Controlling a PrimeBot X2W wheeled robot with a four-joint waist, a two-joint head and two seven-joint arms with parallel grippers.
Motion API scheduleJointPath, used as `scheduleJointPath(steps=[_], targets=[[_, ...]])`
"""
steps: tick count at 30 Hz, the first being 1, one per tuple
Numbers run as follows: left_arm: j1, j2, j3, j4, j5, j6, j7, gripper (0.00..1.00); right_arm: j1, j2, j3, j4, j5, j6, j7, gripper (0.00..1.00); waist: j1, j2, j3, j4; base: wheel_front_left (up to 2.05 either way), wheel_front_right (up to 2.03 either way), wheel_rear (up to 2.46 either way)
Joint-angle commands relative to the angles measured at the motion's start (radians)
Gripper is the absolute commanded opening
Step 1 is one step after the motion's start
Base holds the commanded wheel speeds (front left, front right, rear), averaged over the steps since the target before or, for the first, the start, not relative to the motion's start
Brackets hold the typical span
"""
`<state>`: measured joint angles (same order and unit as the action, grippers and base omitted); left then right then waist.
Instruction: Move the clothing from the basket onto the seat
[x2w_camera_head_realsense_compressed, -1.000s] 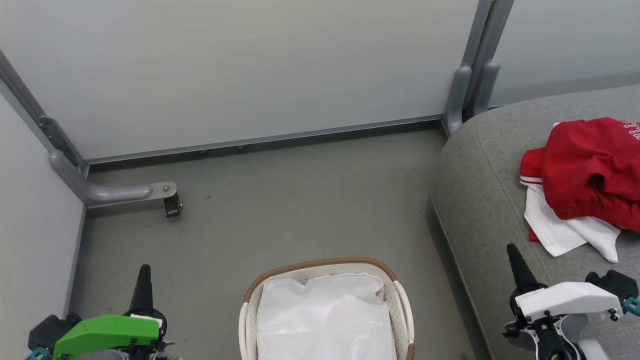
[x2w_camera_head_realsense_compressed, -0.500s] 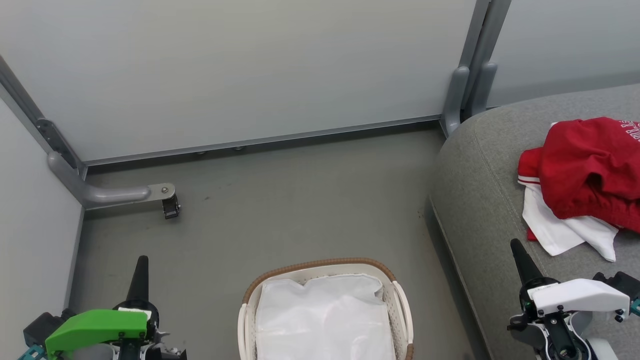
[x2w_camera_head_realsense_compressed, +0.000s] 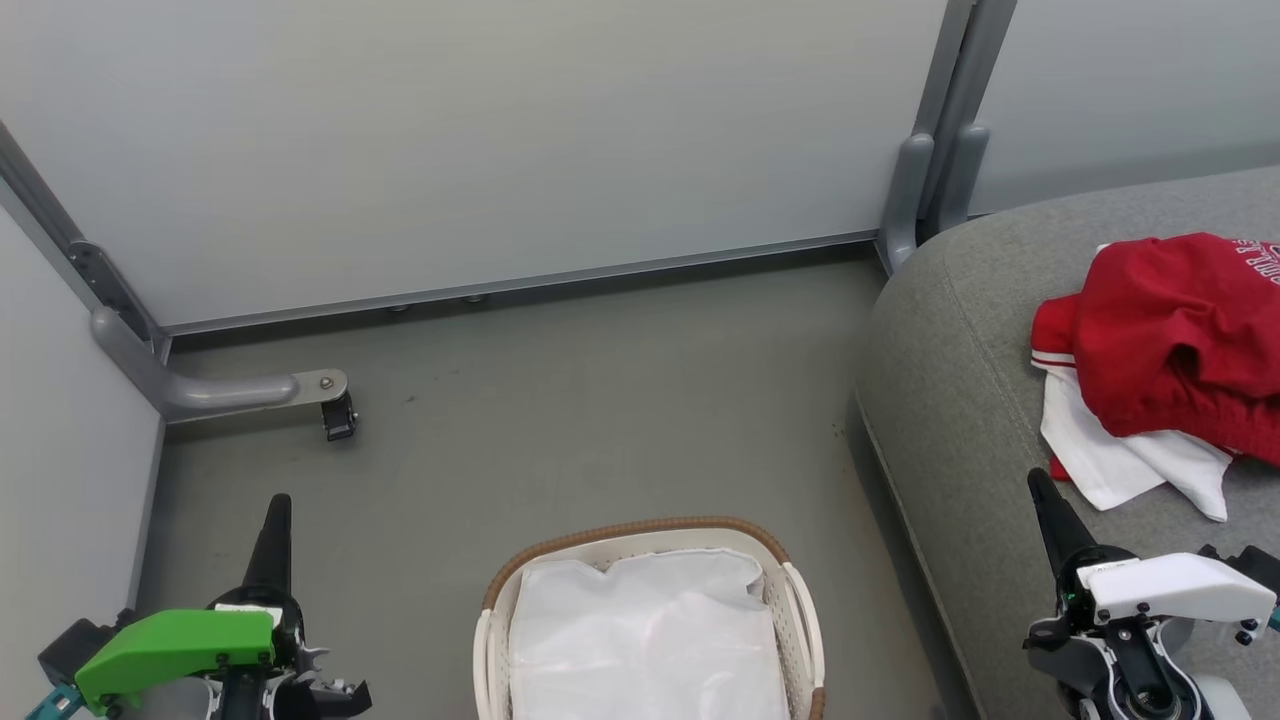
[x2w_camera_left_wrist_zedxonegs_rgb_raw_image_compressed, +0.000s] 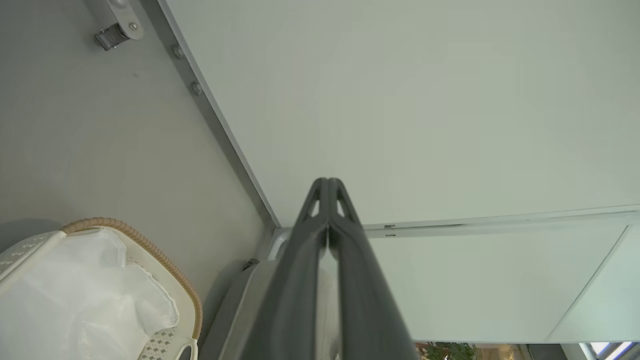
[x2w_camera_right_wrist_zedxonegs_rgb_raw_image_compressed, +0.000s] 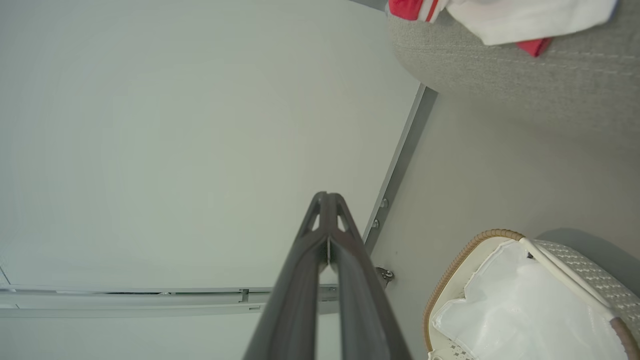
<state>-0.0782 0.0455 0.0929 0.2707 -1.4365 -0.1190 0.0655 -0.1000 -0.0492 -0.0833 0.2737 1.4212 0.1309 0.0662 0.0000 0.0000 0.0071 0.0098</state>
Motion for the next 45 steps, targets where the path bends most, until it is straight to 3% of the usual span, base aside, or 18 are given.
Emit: scheduleJointPath(steps=[1, 26, 45], targets=[[-0.023, 0.007, 0.005, -0.007, -0.021, -0.006, 0.006, 0.00, -0.013, -0.003, -0.006, -0.009, 0.021, 0.000, 0.006, 0.00, 0.0000, 0.0000, 0.000, 0.000, 0.00, 0.00, 0.00], [-0.039, 0.008, 0.024, -0.028, -0.180, -0.015, 0.052, 0.00, -0.012, -0.002, -0.034, -0.032, 0.195, 0.000, 0.052, 0.00, 0.0000, 0.0000, -0.004, -0.010, 0.00, 0.00, 0.00], [-0.037, 0.008, 0.023, -0.027, -0.178, -0.014, 0.052, 0.00, -0.012, -0.002, -0.033, -0.031, 0.193, 0.000, 0.051, 0.00, 0.0000, 0.0000, -0.004, -0.010, 0.00, 0.00, 0.00]])
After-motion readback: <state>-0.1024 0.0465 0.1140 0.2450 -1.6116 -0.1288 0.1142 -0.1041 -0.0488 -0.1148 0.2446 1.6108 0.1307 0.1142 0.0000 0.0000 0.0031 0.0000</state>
